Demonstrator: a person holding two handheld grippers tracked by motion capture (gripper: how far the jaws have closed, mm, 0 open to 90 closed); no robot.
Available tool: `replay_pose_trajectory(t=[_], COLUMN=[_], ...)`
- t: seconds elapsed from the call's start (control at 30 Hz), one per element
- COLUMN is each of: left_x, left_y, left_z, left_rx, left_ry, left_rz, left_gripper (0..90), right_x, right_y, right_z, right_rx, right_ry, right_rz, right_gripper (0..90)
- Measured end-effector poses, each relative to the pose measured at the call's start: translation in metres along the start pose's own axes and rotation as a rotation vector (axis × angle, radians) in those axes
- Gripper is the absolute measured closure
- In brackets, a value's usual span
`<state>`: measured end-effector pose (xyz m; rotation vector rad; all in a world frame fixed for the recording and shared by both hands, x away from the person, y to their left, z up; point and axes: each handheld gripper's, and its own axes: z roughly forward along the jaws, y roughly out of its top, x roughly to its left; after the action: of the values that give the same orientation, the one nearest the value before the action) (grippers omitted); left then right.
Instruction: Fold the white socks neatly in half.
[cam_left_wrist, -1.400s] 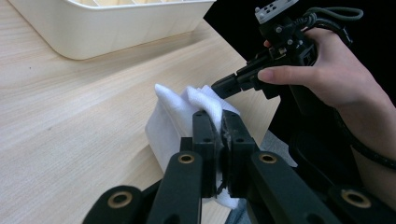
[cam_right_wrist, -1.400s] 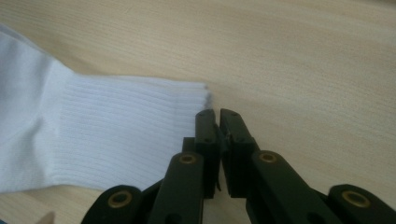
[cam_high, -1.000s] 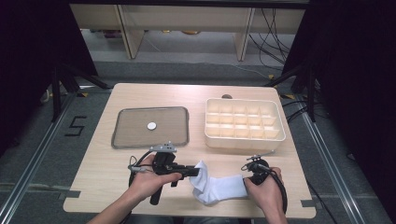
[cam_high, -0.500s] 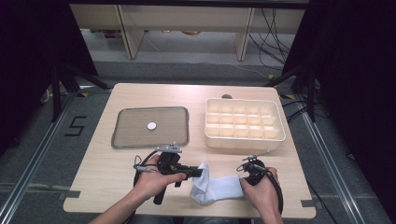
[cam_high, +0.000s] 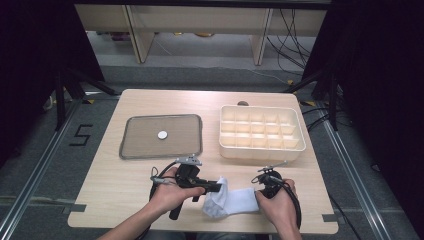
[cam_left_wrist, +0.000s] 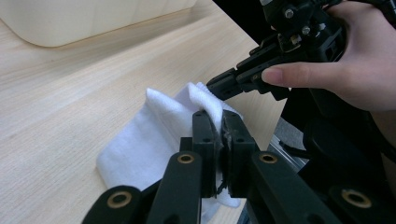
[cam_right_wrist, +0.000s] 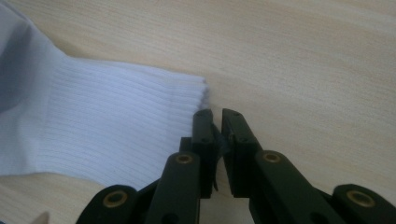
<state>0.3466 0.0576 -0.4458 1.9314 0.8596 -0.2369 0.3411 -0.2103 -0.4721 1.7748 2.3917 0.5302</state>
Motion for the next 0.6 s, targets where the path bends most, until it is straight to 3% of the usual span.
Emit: replay_pose_trajectory(t=[0.53, 0.6], left_x=[-0.004, -0.004], left_y=[0.0, 0.0], left_z=[0.015, 0.018], left_rx=[0.027, 0.034], left_ry=[0.005, 0.004], left_rz=[0.01, 0.012], left_gripper=[84.9, 84.8], right_x=[0.006, 0.008], right_y=[0.002, 0.002], right_z=[0.002, 0.003], right_rx=[-0.006, 0.002], right_ry=[0.017, 0.001], right_rz=[-0.008, 0.01], right_gripper=[83.3, 83.2])
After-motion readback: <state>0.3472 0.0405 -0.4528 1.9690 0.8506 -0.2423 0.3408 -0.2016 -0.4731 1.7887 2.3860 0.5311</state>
